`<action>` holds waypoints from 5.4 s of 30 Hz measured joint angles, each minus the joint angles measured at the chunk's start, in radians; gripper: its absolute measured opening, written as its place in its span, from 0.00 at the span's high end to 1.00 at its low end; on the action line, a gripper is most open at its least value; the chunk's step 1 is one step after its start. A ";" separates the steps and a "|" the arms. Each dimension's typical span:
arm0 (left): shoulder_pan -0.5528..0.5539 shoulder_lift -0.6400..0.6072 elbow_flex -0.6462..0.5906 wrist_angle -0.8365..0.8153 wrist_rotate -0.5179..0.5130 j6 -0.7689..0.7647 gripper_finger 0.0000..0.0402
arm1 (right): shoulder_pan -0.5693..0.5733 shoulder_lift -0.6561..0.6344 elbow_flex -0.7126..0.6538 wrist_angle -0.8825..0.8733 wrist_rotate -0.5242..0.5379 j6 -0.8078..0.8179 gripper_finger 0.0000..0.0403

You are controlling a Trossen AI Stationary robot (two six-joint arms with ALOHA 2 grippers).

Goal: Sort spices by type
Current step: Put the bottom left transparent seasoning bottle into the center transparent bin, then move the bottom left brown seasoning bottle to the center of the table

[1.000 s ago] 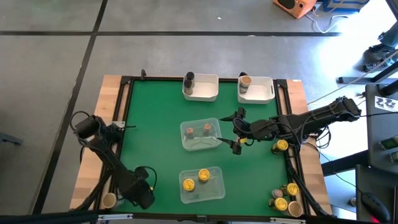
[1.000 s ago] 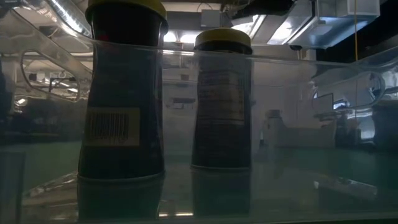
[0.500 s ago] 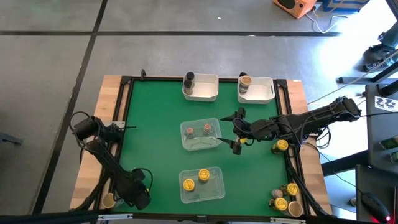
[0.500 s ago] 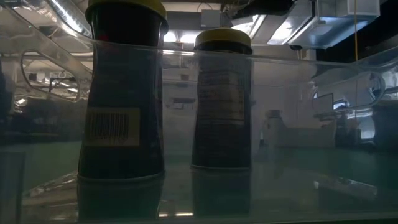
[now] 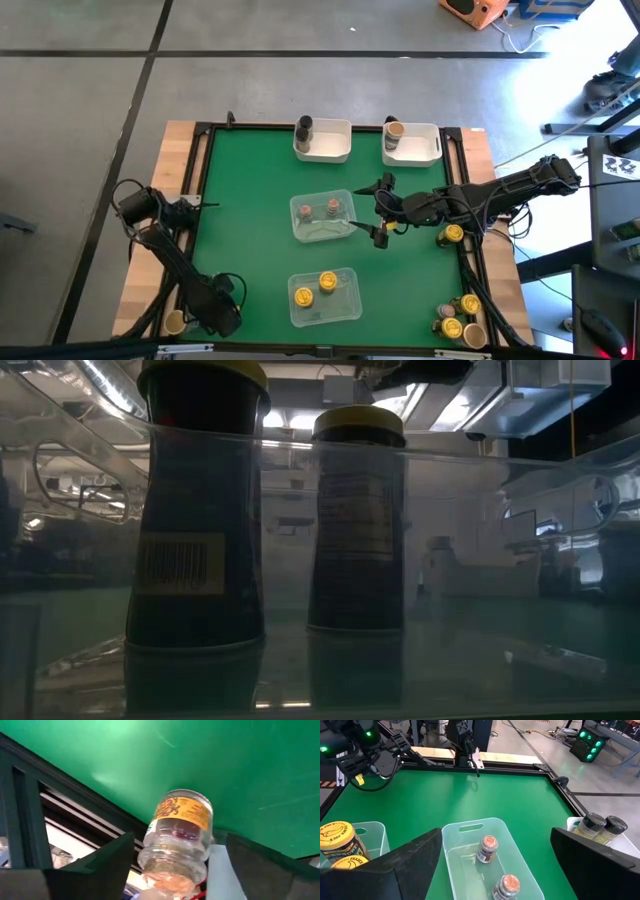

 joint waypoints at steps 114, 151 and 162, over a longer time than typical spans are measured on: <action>0.932 0.307 0.624 0.076 -0.602 1.511 0.31 | 0.006 -0.072 0.000 -0.189 0.338 -0.081 0.08; 0.322 -0.002 0.754 -0.501 -0.635 0.862 0.28 | 0.006 -0.067 -0.011 -0.108 0.239 -0.104 0.08; 0.152 -0.001 0.705 -0.394 -0.656 0.723 0.28 | 0.006 -0.067 -0.011 -0.101 0.231 -0.104 0.08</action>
